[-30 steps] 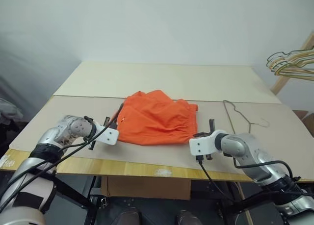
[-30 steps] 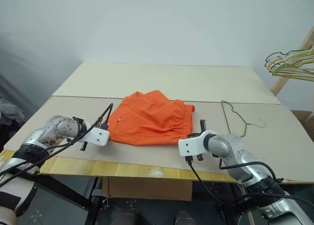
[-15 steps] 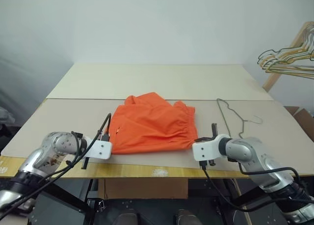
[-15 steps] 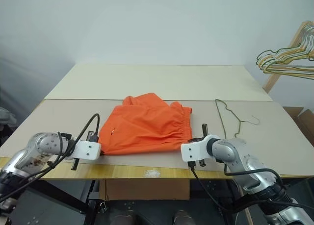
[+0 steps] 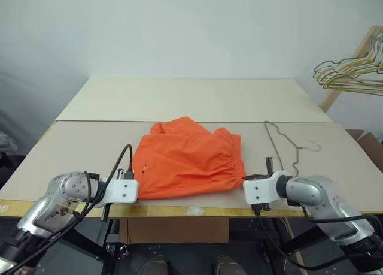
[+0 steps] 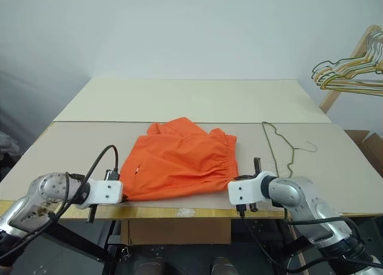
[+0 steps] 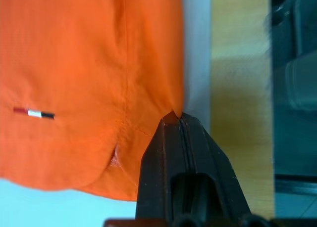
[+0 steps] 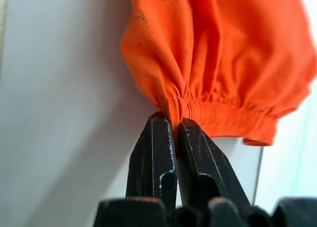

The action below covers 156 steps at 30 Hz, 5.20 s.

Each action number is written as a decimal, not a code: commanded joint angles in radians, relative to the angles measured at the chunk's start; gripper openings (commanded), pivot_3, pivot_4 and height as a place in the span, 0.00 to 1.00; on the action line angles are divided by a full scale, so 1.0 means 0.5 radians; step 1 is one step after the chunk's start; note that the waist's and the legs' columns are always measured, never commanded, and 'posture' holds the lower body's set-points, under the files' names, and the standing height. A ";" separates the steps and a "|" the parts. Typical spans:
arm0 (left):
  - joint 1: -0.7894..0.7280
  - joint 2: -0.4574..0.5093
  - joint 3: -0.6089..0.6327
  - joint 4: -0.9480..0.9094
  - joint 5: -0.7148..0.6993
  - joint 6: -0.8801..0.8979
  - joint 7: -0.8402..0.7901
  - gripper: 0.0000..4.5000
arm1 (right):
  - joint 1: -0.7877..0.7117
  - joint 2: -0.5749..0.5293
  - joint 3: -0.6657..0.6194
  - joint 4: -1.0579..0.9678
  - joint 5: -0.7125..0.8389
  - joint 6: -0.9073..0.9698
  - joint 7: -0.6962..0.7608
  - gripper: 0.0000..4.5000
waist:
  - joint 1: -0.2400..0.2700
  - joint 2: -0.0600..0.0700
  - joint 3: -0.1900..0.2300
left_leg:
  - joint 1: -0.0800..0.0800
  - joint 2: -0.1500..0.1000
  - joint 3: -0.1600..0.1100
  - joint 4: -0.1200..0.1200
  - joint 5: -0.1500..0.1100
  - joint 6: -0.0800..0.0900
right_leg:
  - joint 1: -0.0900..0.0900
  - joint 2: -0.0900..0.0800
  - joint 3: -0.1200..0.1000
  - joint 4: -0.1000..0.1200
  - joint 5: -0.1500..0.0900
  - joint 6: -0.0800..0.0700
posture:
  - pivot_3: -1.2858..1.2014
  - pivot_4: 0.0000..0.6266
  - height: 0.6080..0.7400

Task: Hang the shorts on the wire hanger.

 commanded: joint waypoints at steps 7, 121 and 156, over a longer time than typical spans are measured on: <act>-0.970 -0.209 -0.013 0.617 -0.209 -0.228 -0.213 0.00 | -0.294 -0.033 -0.285 0.024 0.354 0.025 0.087 0.00 | 0.022 -0.005 0.000 | -0.001 -0.001 0.000 0.001 0.000 0.000 | 0.001 0.000 0.000 -0.001 0.002 0.003 | 0.56 0.00 1.00; -0.327 -0.014 -0.203 0.307 -0.484 -0.512 -0.428 0.00 | -0.646 -0.100 0.233 1.784 -0.414 -2.018 -1.135 0.00 | -0.168 -0.019 0.013 | 0.098 -0.044 -0.017 -0.028 -0.005 0.014 | 0.104 -0.065 -0.065 -0.014 -0.007 -0.009 | 0.54 0.00 1.00; 0.225 0.160 -0.047 -0.204 -0.639 -0.203 -0.425 0.08 | -0.176 -0.234 0.208 1.325 -0.201 -2.001 -0.961 0.13 | -0.161 -0.020 0.014 | 0.100 -0.035 -0.009 -0.033 -0.006 0.015 | 0.100 -0.066 -0.060 -0.015 -0.016 0.001 | 0.54 0.00 1.00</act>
